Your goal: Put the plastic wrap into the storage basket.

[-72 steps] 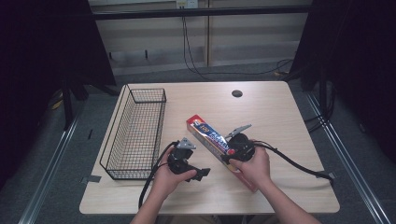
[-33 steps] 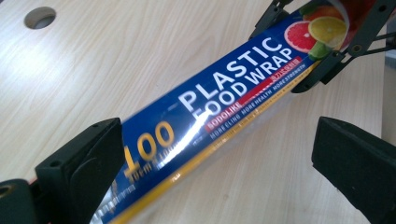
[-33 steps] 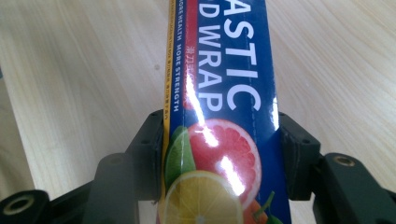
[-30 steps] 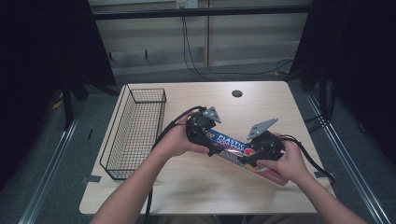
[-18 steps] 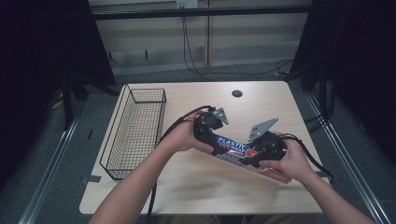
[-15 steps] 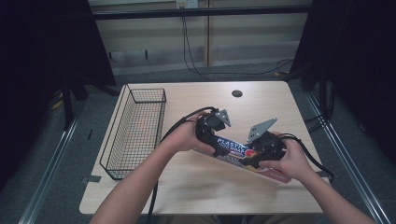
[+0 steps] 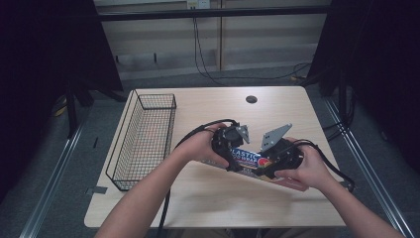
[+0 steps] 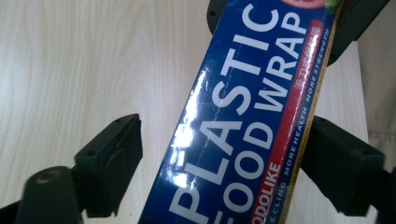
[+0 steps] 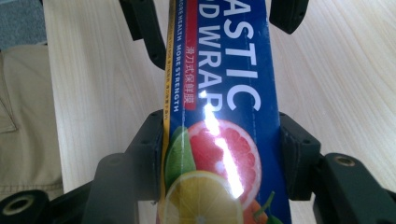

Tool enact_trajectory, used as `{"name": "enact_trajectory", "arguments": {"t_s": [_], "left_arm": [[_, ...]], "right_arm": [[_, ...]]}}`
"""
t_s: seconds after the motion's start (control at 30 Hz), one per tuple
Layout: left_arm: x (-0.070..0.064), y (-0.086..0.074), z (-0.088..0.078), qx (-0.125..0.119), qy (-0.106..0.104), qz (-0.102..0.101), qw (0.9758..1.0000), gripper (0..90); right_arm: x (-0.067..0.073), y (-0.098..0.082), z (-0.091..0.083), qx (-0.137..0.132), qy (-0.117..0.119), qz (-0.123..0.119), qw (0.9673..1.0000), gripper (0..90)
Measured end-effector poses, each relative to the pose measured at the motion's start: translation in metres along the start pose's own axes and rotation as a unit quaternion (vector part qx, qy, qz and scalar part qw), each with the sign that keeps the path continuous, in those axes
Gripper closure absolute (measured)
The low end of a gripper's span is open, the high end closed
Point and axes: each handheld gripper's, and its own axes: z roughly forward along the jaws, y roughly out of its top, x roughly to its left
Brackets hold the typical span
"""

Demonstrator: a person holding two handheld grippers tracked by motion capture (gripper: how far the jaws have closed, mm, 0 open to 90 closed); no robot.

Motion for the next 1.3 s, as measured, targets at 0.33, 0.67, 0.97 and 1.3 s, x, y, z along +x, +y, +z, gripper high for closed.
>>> {"name": "enact_trajectory", "arguments": {"t_s": [0.33,0.67,0.97,1.3], "left_arm": [[-0.004,0.004,0.0,0.011,-0.019,0.004,0.9997,30.4],[-0.01,0.012,-0.004,0.033,-0.018,0.016,0.9992,36.7],[-0.02,0.014,-0.006,0.04,-0.034,-0.004,0.9986,41.4],[-0.031,0.015,-0.018,0.033,-0.03,-0.029,0.9986,44.0]], "right_arm": [[0.001,0.003,0.001,-0.002,0.007,-0.01,0.9999,45.0],[0.0,0.001,-0.002,-0.007,0.017,-0.034,0.9993,44.9],[-0.006,0.0,-0.004,-0.006,0.066,-0.05,0.9966,43.6],[-0.008,0.0,-0.004,-0.041,0.087,-0.038,0.9946,39.1]]}}
